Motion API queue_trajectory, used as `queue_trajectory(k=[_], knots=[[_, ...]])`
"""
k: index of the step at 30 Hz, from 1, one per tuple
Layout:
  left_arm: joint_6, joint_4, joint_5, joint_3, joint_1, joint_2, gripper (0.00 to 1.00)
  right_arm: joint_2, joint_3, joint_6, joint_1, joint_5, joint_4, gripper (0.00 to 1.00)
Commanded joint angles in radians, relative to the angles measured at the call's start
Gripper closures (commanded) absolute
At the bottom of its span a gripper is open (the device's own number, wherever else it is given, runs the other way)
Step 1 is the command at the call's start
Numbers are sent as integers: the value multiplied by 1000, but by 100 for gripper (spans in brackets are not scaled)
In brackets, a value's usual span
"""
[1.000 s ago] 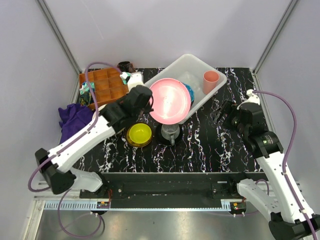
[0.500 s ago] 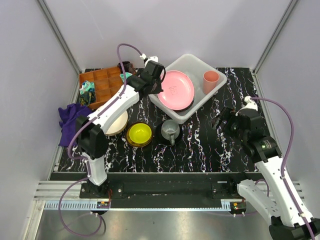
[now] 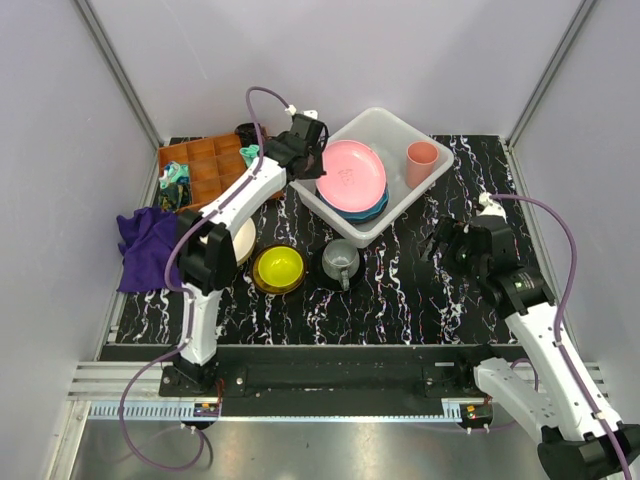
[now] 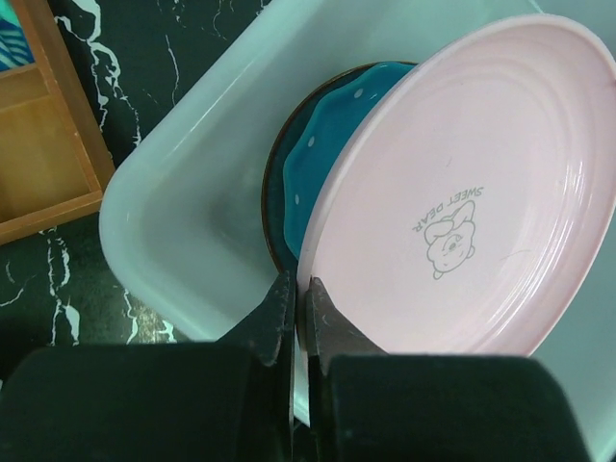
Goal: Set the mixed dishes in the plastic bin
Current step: Place the plate in the plastic bin.
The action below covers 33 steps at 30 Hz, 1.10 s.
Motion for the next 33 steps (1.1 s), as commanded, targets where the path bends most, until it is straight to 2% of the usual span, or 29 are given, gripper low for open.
queue_trajectory(k=[1,16,19,29,33], knots=[[-8,110,70,43,25,42,100,14,34,-24,3,-20,24,9],[-63,164,119,75,48,167,99,-29,64,8,1,-11,-41,9],[-67,154,112,71,51,167,84,-22,66,10,3,-8,-41,9],[-52,136,67,14,63,113,62,-23,103,2,3,-6,-70,9],[-40,134,49,-12,65,72,59,-57,93,13,4,0,-84,9]])
